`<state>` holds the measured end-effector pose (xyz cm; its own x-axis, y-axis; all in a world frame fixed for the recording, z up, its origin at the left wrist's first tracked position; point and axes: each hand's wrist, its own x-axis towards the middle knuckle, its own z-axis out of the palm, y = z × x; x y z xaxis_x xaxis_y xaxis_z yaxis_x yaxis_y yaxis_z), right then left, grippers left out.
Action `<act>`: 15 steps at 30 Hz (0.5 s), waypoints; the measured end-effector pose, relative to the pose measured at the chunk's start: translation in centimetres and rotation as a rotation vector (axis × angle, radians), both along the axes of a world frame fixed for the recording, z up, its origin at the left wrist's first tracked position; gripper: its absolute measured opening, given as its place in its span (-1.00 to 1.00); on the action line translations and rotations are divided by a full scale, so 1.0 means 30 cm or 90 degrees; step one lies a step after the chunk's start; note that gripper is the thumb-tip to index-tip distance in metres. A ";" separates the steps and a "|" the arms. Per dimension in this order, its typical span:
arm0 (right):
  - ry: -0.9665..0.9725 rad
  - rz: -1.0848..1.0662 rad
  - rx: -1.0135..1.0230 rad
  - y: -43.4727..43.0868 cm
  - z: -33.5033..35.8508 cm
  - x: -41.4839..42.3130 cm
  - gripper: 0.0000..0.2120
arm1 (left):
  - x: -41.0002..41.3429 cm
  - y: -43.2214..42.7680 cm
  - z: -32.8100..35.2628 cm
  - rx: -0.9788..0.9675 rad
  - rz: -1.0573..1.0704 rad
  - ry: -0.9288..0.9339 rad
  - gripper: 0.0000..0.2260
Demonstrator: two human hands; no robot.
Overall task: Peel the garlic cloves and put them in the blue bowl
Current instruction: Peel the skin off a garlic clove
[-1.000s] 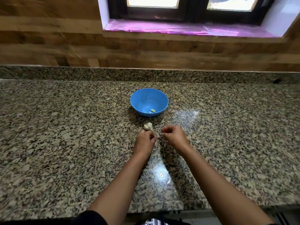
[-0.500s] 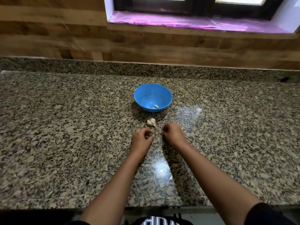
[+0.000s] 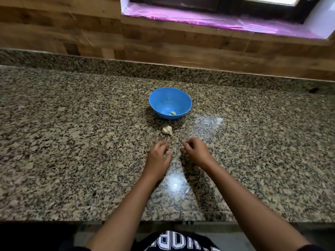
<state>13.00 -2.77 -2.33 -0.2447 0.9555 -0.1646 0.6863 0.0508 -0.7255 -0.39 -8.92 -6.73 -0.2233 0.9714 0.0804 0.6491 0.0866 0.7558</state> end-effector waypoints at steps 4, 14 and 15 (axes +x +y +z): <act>0.059 -0.038 -0.107 -0.007 0.013 0.022 -0.88 | 0.014 -0.034 -0.038 0.006 -0.034 0.094 -0.64; -0.168 0.029 -0.057 0.000 0.039 -0.002 -0.89 | 0.016 -0.038 -0.051 0.000 -0.036 0.118 -0.63; -0.205 0.048 -0.036 0.003 0.040 -0.008 -0.88 | 0.016 -0.038 -0.051 0.002 -0.036 0.120 -0.63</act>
